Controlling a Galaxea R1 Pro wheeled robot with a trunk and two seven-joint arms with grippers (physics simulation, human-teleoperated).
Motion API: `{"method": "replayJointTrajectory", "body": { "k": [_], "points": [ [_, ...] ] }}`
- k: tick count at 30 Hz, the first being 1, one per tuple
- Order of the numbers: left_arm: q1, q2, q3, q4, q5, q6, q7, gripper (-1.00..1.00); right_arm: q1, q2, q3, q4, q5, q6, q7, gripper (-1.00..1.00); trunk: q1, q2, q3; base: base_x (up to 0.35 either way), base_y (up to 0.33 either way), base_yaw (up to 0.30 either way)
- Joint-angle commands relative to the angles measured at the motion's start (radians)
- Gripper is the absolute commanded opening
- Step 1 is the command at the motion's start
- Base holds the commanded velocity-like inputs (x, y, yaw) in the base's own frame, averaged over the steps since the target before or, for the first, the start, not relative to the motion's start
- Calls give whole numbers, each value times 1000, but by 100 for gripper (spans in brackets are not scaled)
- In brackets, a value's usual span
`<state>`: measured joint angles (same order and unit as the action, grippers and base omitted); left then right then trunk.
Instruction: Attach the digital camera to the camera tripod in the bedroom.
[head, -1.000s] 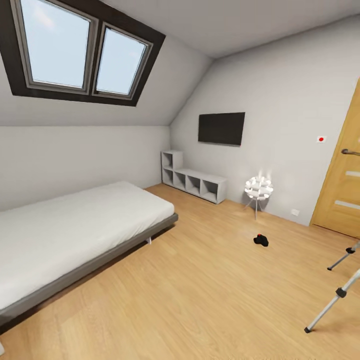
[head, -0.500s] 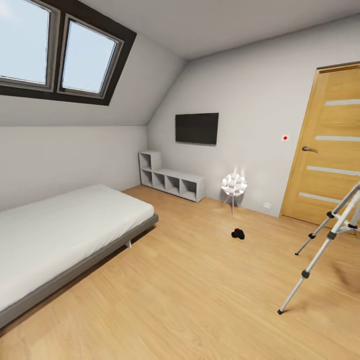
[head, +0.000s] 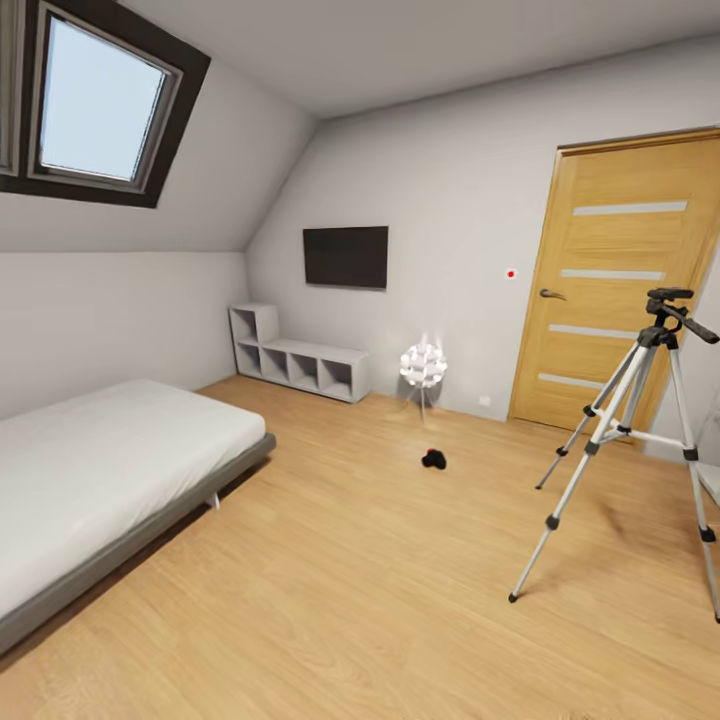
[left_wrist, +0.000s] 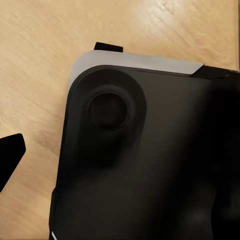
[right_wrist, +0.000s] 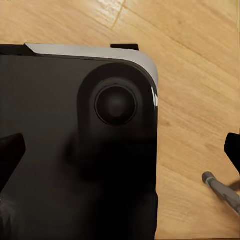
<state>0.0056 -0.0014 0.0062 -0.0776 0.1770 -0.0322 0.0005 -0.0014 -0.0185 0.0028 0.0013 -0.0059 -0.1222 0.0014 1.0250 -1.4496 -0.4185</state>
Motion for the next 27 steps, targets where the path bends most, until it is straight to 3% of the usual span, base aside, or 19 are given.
{"method": "replayJointTrajectory", "body": {
  "k": [1, 15, 27],
  "points": [
    [1, 0, 0, -1, 7, -2, 0, 100, 0, 0, 0, 0, -1, -3, 0, 100, 0, 0, -1, 0, 0, -296],
    [1, 0, -1, 0, 6, 0, -1, 100, 0, 0, 0, 0, 0, -3, 0, 100, 0, 0, -1, 58, 0, -296],
    [1, 2, -5, 3, 7, 1, -1, 100, 0, -1, 0, 0, 0, -2, 0, 100, 0, 0, -1, 194, 0, -274]
  ]
}}
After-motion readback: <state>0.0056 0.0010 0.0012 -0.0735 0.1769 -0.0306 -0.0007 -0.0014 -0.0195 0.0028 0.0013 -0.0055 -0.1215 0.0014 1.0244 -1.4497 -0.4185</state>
